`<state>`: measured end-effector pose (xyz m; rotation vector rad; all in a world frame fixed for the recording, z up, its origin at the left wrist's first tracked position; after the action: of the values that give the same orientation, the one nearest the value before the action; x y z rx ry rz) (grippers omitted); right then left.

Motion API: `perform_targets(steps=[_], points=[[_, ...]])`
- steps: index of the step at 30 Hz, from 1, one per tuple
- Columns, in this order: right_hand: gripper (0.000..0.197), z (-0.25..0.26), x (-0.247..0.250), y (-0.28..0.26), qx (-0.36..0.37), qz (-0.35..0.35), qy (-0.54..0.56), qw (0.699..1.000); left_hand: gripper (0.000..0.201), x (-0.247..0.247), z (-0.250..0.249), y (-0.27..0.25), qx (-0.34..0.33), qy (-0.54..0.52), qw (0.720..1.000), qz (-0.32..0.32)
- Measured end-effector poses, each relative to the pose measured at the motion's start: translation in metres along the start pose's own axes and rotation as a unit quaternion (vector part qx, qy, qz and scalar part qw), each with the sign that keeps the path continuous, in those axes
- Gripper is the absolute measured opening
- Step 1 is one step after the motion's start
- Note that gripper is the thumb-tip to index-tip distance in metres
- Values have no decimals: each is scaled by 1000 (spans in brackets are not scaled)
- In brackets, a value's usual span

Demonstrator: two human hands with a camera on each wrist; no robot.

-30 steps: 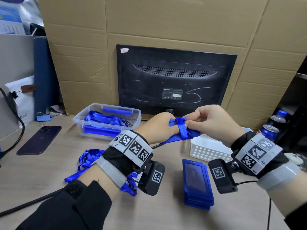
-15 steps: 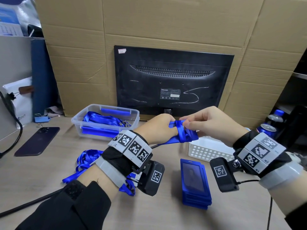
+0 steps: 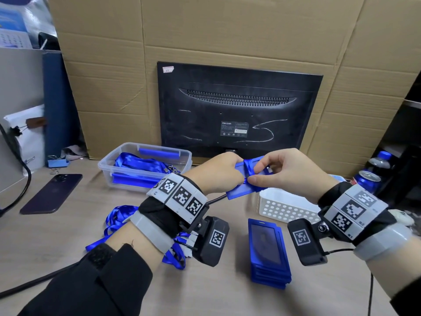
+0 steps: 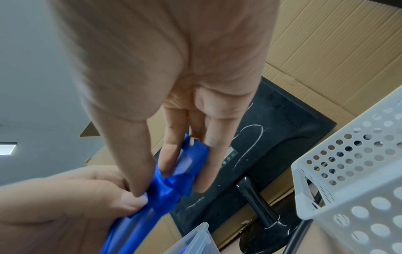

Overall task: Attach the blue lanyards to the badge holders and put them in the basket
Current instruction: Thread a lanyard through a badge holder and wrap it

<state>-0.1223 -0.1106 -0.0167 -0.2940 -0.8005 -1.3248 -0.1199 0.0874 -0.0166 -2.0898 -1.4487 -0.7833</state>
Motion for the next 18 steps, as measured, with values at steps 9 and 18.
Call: perform_targets(steps=[9, 18], points=[[26, -5, 4, 2, 9, -21, 33, 999, 60, 2, 2, 2, 4, -26, 1000, 16], [28, 0, 8, 3, 18, -16, 45, 999, 52, -4, -4, -1, -1, -113, 991, 66]])
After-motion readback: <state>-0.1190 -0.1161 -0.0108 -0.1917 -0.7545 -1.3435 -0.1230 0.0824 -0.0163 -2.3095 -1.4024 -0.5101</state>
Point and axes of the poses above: each hand's wrist, its own y-axis towards the middle knuckle, its own x-axis out of the back of the hand, z = x × y, the point moved 1 cm from there along y, towards the middle knuckle, and after that the axes turned 5 degrees about x, right-handed, at the moved point
